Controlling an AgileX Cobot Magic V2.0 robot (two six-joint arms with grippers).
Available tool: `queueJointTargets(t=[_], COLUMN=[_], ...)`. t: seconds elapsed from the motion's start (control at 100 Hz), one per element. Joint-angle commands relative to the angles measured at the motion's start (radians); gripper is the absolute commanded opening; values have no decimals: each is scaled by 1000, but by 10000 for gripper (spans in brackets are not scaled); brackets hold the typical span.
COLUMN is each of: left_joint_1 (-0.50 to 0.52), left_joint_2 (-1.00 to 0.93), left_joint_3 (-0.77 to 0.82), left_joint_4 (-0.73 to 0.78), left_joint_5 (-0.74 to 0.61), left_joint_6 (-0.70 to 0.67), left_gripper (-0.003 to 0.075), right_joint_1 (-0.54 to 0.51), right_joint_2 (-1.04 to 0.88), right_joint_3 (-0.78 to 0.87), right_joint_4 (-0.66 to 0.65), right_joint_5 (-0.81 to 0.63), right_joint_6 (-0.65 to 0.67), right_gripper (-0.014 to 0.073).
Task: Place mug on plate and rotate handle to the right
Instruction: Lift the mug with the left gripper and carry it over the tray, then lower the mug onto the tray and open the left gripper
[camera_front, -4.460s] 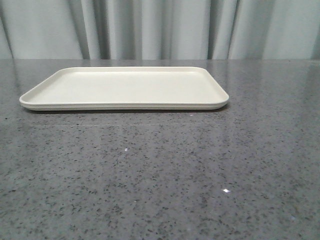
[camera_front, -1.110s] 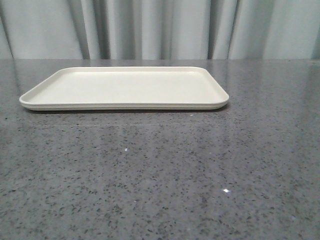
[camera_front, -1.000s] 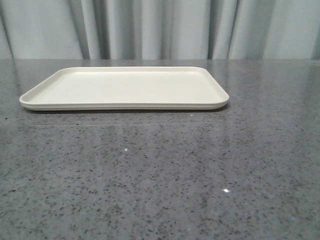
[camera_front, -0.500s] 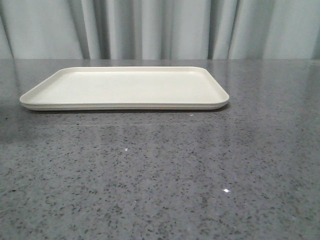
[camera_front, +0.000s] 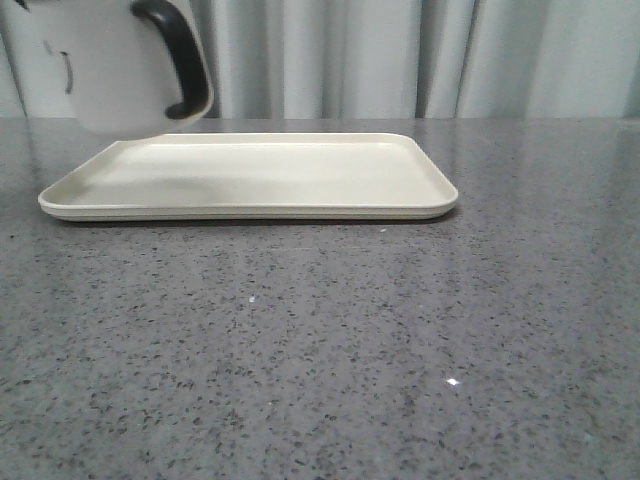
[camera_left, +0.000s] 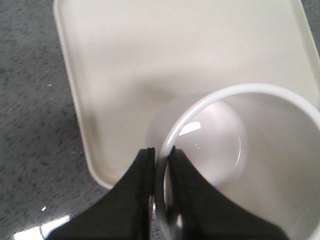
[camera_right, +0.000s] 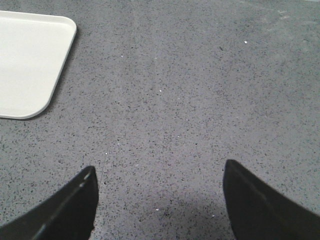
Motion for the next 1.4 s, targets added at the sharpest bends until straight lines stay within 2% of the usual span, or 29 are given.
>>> queueJointTargets(t=[0.0,0.44,0.71,1.28,1.39], left_joint_1=[-41,-150,-157,-157,-157], left_joint_2=[28,265,318,325,325], left_joint_3=[-95,-331,-335,-335,-335], left_joint_4=[-32,-7,29,32,32], left_joint_5=[-60,-25,17,17,13], left_joint_6=[-24,-50,-50,-17,-17], left_gripper=[-20,-20,-20,-18,24], right_joint_1=[0,0,0,0,0], right_joint_2=[11,11,11,11,11], right_joint_3=[-33,-33,-33,-33,-33], right_joint_4=[-7,-7,-7,-7,-7], right_joint_5=[-60,-60,-61,-68,-68], right_joint_6=[-2,-2,-2,-2,-2], right_gripper=[528,528,528,528,528])
